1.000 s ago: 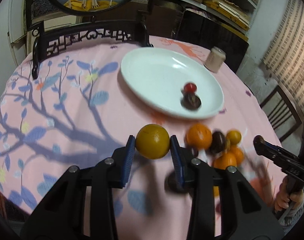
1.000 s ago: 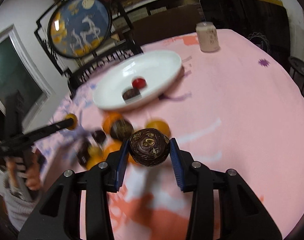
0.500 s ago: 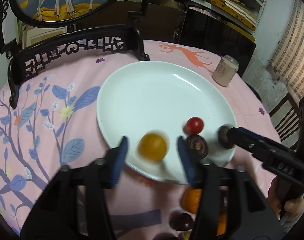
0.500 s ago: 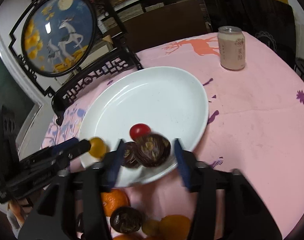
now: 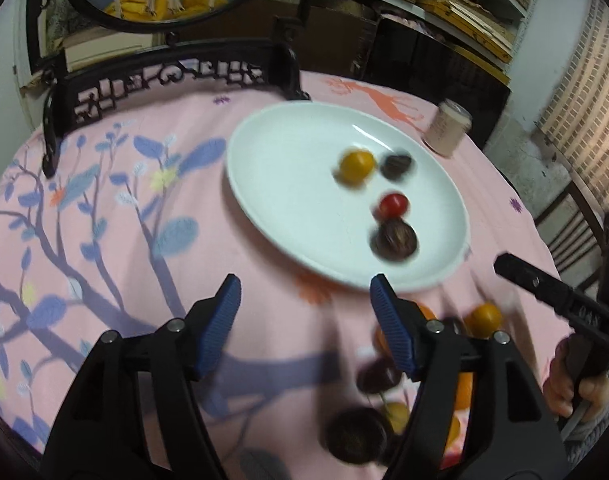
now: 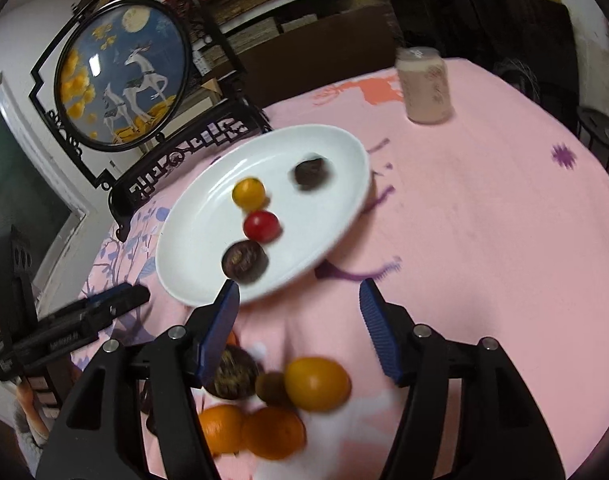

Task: Organize fruits
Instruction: 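Lower both held fruits onto the white plate and open both tools, then grasp a mandarin with the left tool while the right tool grasps a small orange fruit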

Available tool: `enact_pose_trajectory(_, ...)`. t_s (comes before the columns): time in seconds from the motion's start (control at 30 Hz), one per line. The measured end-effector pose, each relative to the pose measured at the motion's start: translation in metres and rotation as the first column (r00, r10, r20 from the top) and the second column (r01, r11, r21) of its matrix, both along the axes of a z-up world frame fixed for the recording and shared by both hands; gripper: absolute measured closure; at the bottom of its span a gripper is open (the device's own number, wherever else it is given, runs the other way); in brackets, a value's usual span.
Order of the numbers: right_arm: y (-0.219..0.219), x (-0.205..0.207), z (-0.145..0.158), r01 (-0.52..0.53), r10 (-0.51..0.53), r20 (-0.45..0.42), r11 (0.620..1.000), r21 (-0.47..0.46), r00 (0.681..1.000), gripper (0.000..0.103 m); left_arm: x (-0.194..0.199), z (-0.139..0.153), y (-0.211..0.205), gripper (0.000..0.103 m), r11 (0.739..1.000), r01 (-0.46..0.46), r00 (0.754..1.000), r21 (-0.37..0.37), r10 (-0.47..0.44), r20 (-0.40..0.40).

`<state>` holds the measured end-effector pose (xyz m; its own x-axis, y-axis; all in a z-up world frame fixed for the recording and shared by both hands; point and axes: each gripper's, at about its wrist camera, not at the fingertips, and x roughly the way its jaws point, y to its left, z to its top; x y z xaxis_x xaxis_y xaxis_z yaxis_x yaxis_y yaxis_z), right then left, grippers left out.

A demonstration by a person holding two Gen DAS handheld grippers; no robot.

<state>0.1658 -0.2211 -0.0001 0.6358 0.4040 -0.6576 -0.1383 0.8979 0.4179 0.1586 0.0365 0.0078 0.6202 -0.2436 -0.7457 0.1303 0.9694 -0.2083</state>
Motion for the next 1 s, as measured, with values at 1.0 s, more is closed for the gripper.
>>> enact_pose_trajectory(1.0,-0.029,-0.018,0.005,0.055,-0.052,-0.029,0.991,0.123,0.998,0.037,-0.005,-0.018,-0.007,0.015,0.999,-0.015,0.998,0.051,0.019,-0.068)
